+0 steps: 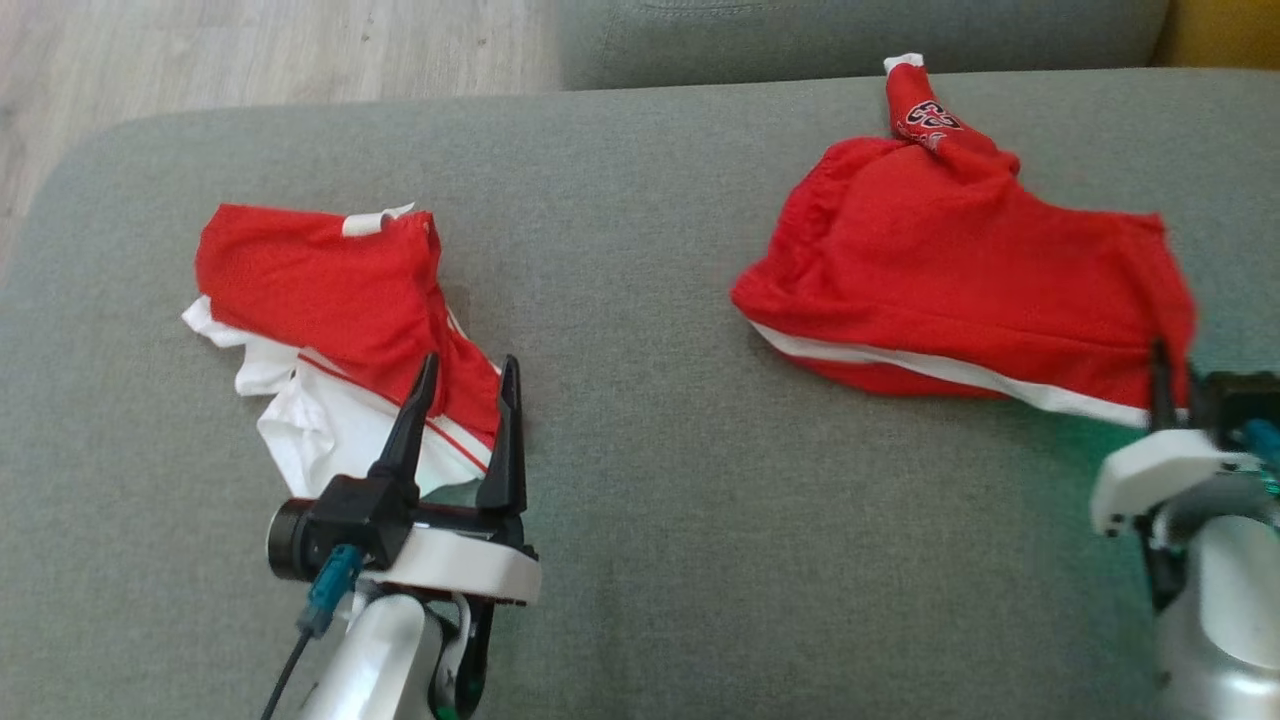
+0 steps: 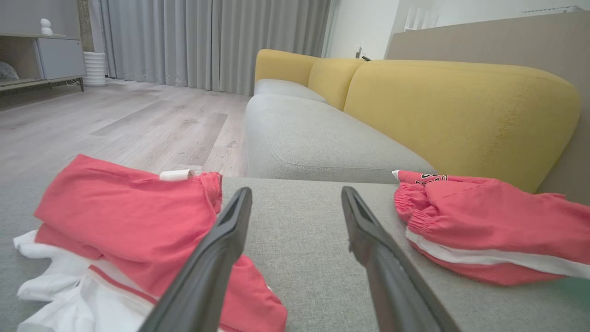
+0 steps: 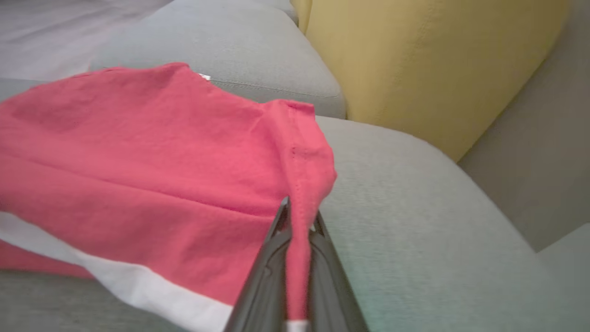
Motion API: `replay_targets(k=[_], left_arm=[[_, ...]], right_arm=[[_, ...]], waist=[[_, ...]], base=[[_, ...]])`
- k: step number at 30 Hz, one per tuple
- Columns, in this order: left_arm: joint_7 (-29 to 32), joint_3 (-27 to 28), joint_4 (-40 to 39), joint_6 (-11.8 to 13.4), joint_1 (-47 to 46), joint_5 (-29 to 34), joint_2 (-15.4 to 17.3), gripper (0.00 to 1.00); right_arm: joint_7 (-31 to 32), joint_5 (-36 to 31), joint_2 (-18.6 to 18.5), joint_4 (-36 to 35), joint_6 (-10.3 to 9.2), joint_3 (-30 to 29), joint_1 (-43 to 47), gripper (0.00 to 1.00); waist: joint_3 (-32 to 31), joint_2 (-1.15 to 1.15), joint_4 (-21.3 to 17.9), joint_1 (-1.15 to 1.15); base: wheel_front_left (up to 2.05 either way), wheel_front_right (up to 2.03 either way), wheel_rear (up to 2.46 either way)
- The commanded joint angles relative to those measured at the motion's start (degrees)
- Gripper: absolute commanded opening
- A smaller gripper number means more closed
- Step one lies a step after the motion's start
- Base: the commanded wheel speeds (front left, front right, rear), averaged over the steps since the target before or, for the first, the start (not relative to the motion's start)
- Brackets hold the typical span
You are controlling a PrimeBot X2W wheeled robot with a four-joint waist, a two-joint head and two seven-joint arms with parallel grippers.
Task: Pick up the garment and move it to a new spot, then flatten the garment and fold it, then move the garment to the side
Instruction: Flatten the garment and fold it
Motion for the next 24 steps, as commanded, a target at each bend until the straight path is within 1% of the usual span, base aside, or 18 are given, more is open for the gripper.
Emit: replay_targets(k=[1,2,3,4,6,10,13,18,21,24], left_arm=[[-0.54,1.78,-1.88,0.27,-1.01,-0.47,0.17,1.0],[-0.54,1.74,-1.89,0.3,-0.97,-0.52,0.17,1.0],[-0.54,1.68,-1.92,0.32,-0.91,-0.55,0.17,1.0],[-0.54,1.62,-1.93,0.35,-0.87,-0.58,0.17,1.0],[-0.54,1.59,-1.91,0.37,-0.8,-0.6,0.17,1.0],[-0.54,1.59,-1.75,0.27,-0.57,-0.41,0.17,1.0],[-0.54,1.55,-1.35,0.0,-0.39,-0.09,0.17,1.0],[-0.54,1.9,-0.99,-0.31,-0.2,0.36,0.17,1.0],[-0.54,1.99,-0.92,-0.41,0.11,0.47,0.17,1.0],[-0.54,1.98,-0.98,-0.5,0.48,0.6,0.17,1.0]], right_arm=[[0.51,-1.76,-0.65,-3.12,-0.04,0.42,-0.37,0.0],[1.13,-3.23,-0.65,-4.35,-0.04,-0.47,0.03,0.0],[1.42,-5.11,-0.63,-5.8,-0.04,-1.27,0.43,0.44],[1.3,-6.71,-0.49,-7.18,-0.04,-1.85,0.74,1.0],[0.4,-9.16,0.07,-9.39,-0.04,-1.7,1.23,1.0],[-1.74,-9.38,0.68,-11.84,-0.04,0.37,1.64,1.0],[-3.4,-3.14,0.74,-12.42,-0.04,5.68,2.44,1.0],[-4.83,6.24,0.76,-15.77,-0.04,13.87,6.21,1.0],[-5.1,10.78,0.76,-17.0,-0.04,16.51,9.08,1.0],[-5.2,13.11,0.77,-17.44,-0.04,16.85,11.17,1.0]], waist=[[-0.23,0.0,-0.25,0.0],[-0.31,0.0,-0.35,0.0],[-0.37,0.0,-0.43,0.0],[-0.42,0.0,-0.5,0.0],[-0.56,0.0,-0.69,0.0],[-0.79,0.0,-1.1,0.0],[-1.4,0.0,-1.29,0.0],[-2.44,0.0,-1.48,0.0],[-2.93,0.0,-1.56,0.0],[-3.24,0.0,-1.58,0.0]], base=[[0.0,0.0,0.0],[0.0,0.0,0.0],[0.0,0.0,0.0],[0.0,0.0,0.0],[0.0,0.0,0.0],[0.0,0.0,0.0],[0.0,0.0,0.0],[0.0,0.0,0.0],[0.0,0.0,0.0],[0.0,0.0,0.0]])
